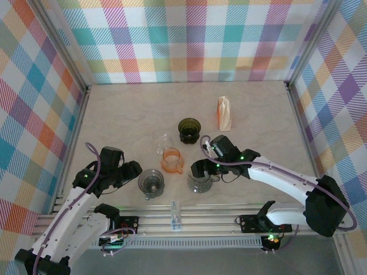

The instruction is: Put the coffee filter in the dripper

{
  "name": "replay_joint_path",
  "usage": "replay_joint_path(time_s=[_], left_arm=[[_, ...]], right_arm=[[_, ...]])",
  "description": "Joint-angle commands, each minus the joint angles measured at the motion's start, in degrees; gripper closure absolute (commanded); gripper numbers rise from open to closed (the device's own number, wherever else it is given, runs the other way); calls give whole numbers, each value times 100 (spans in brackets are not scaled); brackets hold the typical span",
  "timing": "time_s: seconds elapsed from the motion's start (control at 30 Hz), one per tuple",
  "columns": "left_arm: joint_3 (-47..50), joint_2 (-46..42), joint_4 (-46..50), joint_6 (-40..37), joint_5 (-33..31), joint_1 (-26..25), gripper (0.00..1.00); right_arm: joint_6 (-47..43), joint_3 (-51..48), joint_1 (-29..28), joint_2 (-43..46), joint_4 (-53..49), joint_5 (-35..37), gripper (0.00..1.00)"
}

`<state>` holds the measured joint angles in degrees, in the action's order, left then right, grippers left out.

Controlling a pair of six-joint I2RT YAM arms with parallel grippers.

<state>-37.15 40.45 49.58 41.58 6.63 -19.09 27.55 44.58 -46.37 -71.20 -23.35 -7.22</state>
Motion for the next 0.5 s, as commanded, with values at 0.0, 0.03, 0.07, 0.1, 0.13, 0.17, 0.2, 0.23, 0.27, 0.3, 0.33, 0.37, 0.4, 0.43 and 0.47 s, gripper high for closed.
replay_joint_path(time_s=[0.0,0.03,0.07,0.1,0.13,0.17,0.2,0.23,0.27,0.3,0.33,0.37,0.4,0.43,0.47], left_arm=[[89,-37,251,37,136,-33,39],[104,-39,254,46,157,-33,40],[108,-29,254,56,186,-33,40],[118,-21,254,73,220,-32,42],[128,-3,254,82,229,-33,43],[133,18,275,100,233,-33,44],[138,24,288,108,241,-33,46],[153,33,289,126,250,-33,47],[178,34,281,156,267,-33,48],[194,33,280,187,291,-33,48],[216,33,271,213,315,-33,48],[230,35,271,247,329,-33,48],[251,29,288,283,325,-42,49],[268,25,309,301,330,-51,49],[269,35,358,306,291,-68,51]], right_arm=[[297,22,-268,-73,241,194,8],[361,48,-350,-108,296,240,9],[400,77,-413,-140,337,269,10],[440,114,-468,-183,372,312,10],[482,142,-529,-226,413,343,11],[510,165,-560,-262,449,355,12],[556,174,-591,-314,518,327,12],[601,187,-608,-360,581,311,13],[648,204,-634,-412,641,293,13],[672,227,-666,-459,700,299,13],[689,244,-692,-501,752,322,13],[695,265,-706,-534,811,336,13],[715,286,-724,-569,864,344,13],[736,312,-732,-587,882,387,13],[752,339,-733,-582,879,464,12]])
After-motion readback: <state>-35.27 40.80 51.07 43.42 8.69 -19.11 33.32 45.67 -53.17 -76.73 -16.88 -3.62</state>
